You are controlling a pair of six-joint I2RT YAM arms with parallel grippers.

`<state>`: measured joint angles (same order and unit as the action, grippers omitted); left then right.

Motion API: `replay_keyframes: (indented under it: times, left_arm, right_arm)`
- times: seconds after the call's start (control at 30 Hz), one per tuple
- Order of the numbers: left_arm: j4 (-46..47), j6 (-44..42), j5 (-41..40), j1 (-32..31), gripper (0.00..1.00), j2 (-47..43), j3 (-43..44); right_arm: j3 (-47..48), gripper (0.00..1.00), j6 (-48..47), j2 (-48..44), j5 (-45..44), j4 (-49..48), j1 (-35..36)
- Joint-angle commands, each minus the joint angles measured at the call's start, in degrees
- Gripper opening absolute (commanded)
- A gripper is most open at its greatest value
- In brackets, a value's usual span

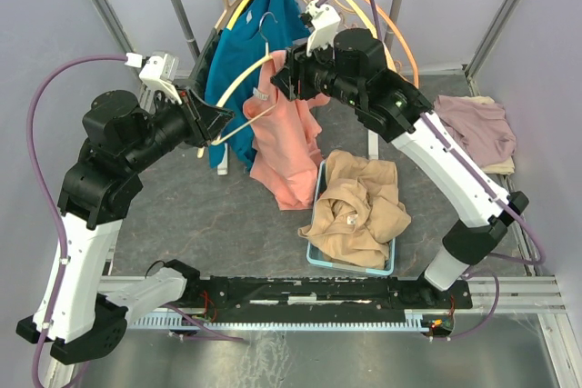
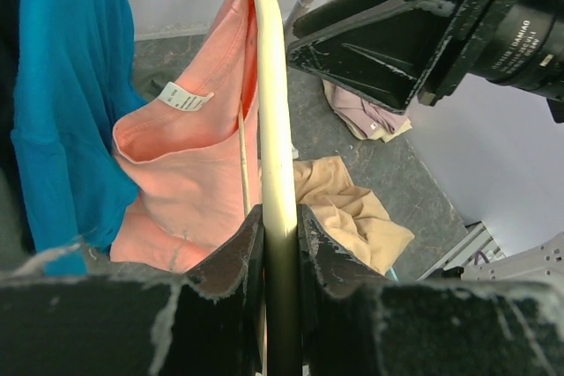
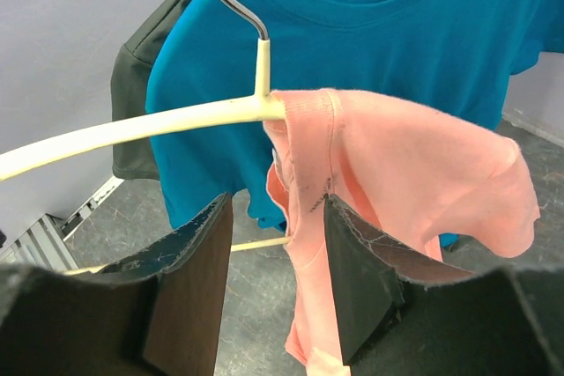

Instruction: Remove the t-shirt from the hanger

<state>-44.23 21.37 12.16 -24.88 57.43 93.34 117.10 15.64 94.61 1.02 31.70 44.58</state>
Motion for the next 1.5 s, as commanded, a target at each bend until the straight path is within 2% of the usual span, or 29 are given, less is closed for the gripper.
replay_keyframes:
  times: [0.0,0.1,0.33,0.43,0.5,0.6,0.9,1.47]
  left_arm:
    - [8.9,1.4,1.5,-0.2,0.03,-1.2,2.1]
    - [9.1,1.4,2.5,-0.2,0.03,-1.3,2.3]
    - [9.2,1.3,3.9,-0.1,0.03,-1.9,2.9]
    - [9.3,1.3,4.4,-0.2,0.03,-2.0,3.2]
    - [9.3,1.3,4.4,-0.2,0.03,-1.9,3.4]
    - [9.2,1.1,3.8,-0.2,0.03,-2.0,3.5]
    - [6.9,-0.2,4.7,-0.2,0.03,-4.0,3.6]
    - [4.8,0.3,-4.4,-0.1,0.03,-7.8,5.5]
  right_arm:
    - [5.0,0.54,1.0,1.8,-1.7,-0.1,0.3]
    - [7.0,0.52,1.3,3.6,-3.3,0.5,0.3]
    - [9.9,0.4,1.0,5.5,-7.7,1.9,0.4]
    - [10.1,0.31,0.7,5.8,-8.5,2.3,0.3]
    - [10.2,0.15,0.7,5.9,-9.1,2.2,0.3]
    - [10.2,0.01,0.6,5.5,-10.9,2.2,0.3]
    - [8.0,0.01,-3.5,2.3,-22.2,2.0,-0.4]
    - [2.5,0.01,-1.0,-2.2,-25.0,3.4,-4.8]
